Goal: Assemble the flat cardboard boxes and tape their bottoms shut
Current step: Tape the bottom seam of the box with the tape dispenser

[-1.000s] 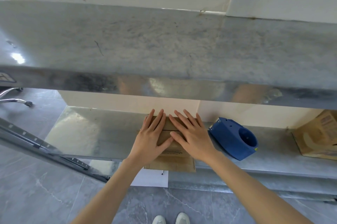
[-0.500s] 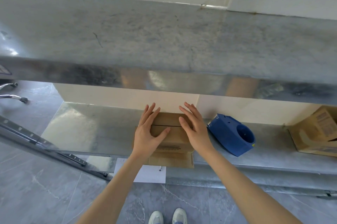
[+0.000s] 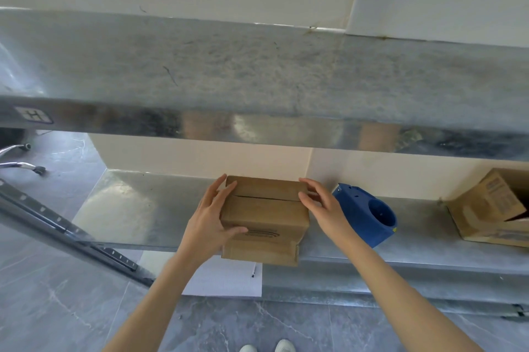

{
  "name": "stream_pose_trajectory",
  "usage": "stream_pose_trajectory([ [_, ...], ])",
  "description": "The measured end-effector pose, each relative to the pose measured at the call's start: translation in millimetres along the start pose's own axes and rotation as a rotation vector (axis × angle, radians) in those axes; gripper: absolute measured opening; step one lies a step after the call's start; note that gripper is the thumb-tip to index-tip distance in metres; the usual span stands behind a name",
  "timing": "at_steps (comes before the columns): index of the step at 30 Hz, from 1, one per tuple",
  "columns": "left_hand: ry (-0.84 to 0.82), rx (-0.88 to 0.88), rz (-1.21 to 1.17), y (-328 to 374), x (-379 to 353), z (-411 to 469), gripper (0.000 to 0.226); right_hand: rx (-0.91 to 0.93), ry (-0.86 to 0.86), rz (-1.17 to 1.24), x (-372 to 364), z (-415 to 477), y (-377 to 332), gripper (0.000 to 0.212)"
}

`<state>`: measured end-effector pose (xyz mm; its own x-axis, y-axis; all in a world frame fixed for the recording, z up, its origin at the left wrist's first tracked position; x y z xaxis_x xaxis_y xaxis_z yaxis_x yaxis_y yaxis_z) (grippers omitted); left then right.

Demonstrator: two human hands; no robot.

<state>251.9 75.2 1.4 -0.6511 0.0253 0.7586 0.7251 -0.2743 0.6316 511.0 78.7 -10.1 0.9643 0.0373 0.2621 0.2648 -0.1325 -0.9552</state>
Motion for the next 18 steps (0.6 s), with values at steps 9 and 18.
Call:
stream_pose_trajectory([
  [9,0.091,-0.013,0.204,-25,34,10,0.078,-0.063,-0.036,-0.203,-36,-1,-3,0.031],
  [18,0.105,-0.001,0.215,-20,37,-3,0.077,0.063,-0.061,-0.354,-39,-7,-17,0.041],
])
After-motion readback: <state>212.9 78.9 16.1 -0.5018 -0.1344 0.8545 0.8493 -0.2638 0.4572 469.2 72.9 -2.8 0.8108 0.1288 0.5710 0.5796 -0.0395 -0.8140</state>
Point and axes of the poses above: each hand's wrist, its own z-axis towards the middle knuckle, its own x-axis out of the back of the hand, y = z × x, the point moved 8 cm from there along z, towards the middle knuckle, and after that the axes turned 3 degrees about z, right-handed, at the moved point
